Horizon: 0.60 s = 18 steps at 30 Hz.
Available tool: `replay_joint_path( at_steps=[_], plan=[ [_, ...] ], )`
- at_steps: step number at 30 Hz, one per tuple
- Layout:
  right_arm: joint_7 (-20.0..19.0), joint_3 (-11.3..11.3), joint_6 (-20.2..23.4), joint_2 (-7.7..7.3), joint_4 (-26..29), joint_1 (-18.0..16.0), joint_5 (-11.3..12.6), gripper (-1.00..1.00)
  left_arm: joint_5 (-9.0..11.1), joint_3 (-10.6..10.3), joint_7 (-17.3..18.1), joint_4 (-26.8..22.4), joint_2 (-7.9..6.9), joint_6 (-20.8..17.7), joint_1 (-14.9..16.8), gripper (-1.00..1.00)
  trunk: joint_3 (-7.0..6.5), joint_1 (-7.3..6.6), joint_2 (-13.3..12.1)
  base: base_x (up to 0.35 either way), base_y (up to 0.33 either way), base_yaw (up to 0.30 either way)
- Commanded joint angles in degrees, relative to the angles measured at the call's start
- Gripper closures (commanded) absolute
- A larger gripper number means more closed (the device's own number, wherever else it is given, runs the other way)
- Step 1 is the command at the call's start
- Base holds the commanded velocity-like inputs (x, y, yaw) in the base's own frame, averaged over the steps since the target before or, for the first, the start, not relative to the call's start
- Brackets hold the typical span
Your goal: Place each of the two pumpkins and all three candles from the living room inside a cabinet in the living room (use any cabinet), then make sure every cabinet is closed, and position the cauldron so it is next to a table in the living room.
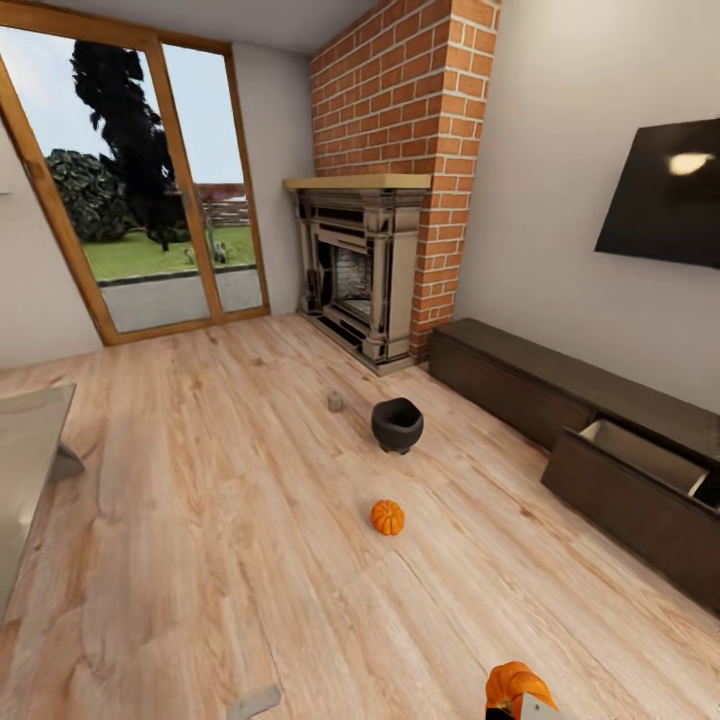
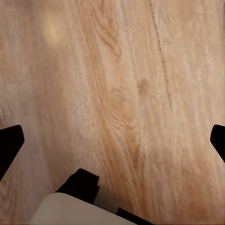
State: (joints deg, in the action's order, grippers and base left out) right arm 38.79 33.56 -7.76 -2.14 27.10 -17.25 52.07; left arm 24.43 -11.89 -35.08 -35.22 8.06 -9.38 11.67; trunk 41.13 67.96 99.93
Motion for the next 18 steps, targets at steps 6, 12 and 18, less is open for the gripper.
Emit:
replay_joint_path(
  at_steps=[6, 12, 18],
  plan=[
    [0.2, 0.5, -0.4, -0.05, 0.1, -0.1, 0.6, 1.0, 0.3, -0.3, -0.4, -0.1, -0.06, -0.3, 0.0, -1.0, 0.26, 0.02, 0.0, 0.246, 0.238, -0.272],
    [0.2, 0.5, -0.4, -0.05, 0.1, -0.1, 0.6, 1.0, 0.3, -0.3, -0.4, -0.1, -0.06, -0.3, 0.0, -1.0, 0.56, 0.02, 0.0, 0.112, 0.049, -0.257],
    [0.2, 0.5, -0.4, -0.05, 0.1, -0.1, 0.6, 1.0, 0.3, -0.3, -0.4, -0.1, -0.06, -0.3, 0.0, -1.0, 0.9, 0.02, 0.0, 0.044, 0.041, -0.245]
  ],
)
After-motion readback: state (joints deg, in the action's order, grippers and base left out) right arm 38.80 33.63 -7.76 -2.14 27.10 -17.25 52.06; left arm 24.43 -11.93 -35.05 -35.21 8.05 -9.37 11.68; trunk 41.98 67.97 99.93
